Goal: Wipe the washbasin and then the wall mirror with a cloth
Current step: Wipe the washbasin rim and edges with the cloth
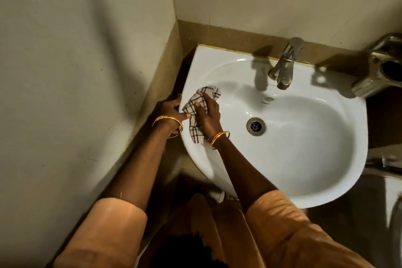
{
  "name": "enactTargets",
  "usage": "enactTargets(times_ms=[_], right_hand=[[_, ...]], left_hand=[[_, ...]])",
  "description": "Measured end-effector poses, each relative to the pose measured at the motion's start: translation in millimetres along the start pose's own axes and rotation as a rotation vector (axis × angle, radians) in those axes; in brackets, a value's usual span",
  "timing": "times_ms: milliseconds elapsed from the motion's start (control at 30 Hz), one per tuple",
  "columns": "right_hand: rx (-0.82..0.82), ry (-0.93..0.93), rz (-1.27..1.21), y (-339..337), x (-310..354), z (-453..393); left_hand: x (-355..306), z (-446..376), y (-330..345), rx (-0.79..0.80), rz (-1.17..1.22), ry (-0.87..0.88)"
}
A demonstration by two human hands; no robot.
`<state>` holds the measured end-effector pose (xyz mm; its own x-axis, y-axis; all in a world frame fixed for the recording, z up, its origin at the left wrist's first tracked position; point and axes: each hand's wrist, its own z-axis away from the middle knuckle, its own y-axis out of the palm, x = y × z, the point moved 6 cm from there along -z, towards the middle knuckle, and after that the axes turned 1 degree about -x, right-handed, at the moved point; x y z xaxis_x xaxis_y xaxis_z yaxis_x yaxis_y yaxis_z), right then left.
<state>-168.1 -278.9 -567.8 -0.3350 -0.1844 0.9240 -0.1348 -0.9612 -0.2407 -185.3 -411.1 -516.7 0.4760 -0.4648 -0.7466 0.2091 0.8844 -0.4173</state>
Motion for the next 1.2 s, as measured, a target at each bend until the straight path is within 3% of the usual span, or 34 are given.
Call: enactTargets(times_ms=[133, 333, 433, 500, 633, 833, 967, 1200], right_hand=[[-0.012, -0.015, 0.330, -9.4, -23.7, 16.7], [-0.057, 0.068, 1.090, -128.3, -79.5, 7.7], [-0.194, 0.236, 1.190, -188.0, -99.5, 24.9], [-0.196, 0.376, 1.278, -211.4, -100.8, 37.2], [-0.202, 0.555, 1.119, -197.6, -97.6, 66.1], [-0.097, 0.563, 0.699, -94.2, -76.9, 46.7], [-0.082, 0.479, 0.619, -72.1, -66.2, 25.4], [0.210, 0.270, 0.694, -48.1, -68.8, 54.9]], left_hand=[[-1.4, 0.9, -2.5, -0.004, -0.084, 0.001], [-2.7, 1.8, -2.8, -0.028, -0.260, 0.037], [0.7, 4.2, -0.9, -0.006, -0.182, 0.004], [6.1, 4.9, 0.3, 0.023, -0.057, -0.055], [7.1, 3.5, 1.8, 0.048, 0.030, -0.082], [4.2, 7.5, 7.7, 0.044, 0.007, -0.050], [2.3, 6.2, 5.5, -0.016, -0.070, -0.004], [-0.1, 1.0, 6.3, 0.030, -0.031, -0.043]])
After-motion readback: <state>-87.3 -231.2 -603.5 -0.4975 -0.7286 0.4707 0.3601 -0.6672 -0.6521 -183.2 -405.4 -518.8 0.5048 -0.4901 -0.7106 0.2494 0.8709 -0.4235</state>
